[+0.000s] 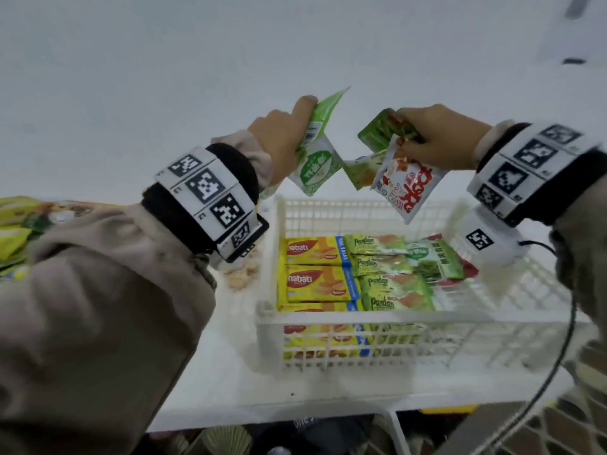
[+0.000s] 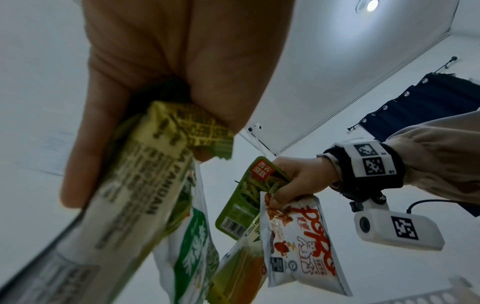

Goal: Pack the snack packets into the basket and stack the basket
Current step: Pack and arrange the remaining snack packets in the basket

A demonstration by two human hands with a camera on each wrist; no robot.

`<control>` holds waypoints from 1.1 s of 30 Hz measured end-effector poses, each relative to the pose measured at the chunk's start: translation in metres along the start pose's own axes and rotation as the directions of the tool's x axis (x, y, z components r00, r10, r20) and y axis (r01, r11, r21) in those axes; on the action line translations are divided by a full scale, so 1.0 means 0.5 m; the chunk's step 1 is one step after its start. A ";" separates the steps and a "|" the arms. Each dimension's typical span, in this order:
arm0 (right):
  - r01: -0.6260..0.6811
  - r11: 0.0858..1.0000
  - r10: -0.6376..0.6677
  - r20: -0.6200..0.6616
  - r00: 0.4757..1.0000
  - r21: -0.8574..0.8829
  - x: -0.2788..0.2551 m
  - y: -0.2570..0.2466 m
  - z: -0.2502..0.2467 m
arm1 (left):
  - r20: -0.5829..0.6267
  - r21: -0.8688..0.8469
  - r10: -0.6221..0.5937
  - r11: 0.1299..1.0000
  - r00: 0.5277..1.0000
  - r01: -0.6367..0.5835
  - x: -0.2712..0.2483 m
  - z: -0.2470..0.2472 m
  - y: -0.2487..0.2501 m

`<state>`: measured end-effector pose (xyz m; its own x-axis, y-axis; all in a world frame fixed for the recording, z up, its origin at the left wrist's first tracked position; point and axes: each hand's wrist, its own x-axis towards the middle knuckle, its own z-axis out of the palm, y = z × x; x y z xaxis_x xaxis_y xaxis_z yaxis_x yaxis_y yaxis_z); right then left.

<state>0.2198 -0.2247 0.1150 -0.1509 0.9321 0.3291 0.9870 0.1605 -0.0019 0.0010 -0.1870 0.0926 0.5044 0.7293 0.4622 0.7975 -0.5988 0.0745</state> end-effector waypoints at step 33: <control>-0.535 0.621 -0.097 0.734 0.673 0.572 0.067 0.027 0.305 | 0.691 0.044 -0.107 0.993 0.715 0.106 0.114 0.157 -0.008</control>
<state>0.2199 -0.1420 -0.0181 -0.2369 0.8496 -0.4713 0.6626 -0.2135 -0.7179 0.0525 -0.1171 0.0493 0.5042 0.8140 -0.2883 0.8602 -0.5030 0.0841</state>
